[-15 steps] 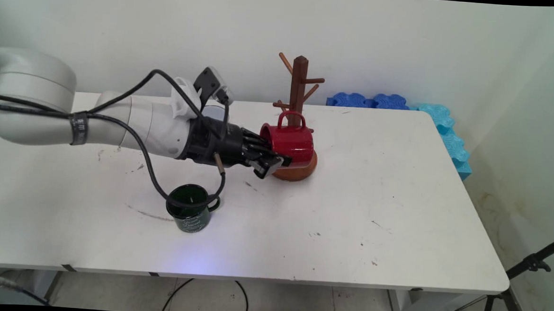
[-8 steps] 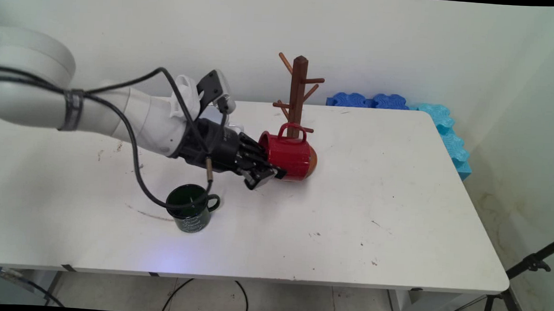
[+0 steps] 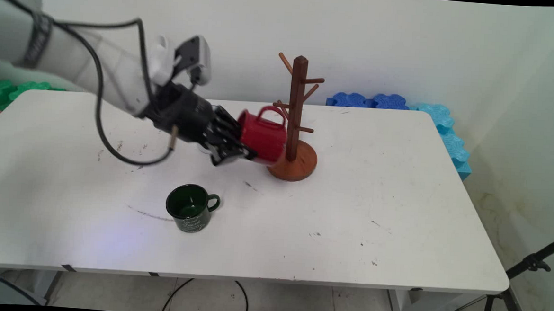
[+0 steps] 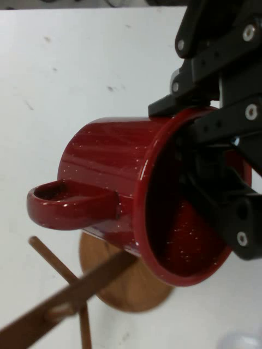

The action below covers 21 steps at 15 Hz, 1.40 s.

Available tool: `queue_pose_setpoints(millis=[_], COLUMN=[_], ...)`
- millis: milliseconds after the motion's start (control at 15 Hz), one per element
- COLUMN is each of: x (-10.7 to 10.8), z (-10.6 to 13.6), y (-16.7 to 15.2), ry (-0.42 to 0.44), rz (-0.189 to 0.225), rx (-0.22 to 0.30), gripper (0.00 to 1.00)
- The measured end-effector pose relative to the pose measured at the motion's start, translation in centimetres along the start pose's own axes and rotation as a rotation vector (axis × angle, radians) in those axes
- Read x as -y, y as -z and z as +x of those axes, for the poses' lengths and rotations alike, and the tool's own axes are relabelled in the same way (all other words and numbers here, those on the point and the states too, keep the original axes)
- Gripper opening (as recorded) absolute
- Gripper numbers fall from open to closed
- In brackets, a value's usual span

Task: Place the picked object on the table

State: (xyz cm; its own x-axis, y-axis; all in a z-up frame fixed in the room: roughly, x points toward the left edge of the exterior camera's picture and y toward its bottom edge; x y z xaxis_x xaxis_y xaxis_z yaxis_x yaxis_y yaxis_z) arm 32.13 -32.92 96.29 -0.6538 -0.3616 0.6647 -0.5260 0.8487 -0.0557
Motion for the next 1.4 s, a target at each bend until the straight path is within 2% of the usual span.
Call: queue_pose_setpoints(millis=[267,333,667,1133,1400], x=[2.5,3.3,5.4,6.8,7.3], z=[-0.2,-0.4,-1.0,-2.1,-3.0], y=[2.7,3.2,4.2,3.6,2.2], ry=[-0.064,-0.082,-0.143,-0.183,-0.188], rz=[0.025,0.035,0.066,0.08,0.075], rx=[0.11,0.15,0.284,0.469,0.553], gripper=[0.0,0.0,0.0,0.0,0.0])
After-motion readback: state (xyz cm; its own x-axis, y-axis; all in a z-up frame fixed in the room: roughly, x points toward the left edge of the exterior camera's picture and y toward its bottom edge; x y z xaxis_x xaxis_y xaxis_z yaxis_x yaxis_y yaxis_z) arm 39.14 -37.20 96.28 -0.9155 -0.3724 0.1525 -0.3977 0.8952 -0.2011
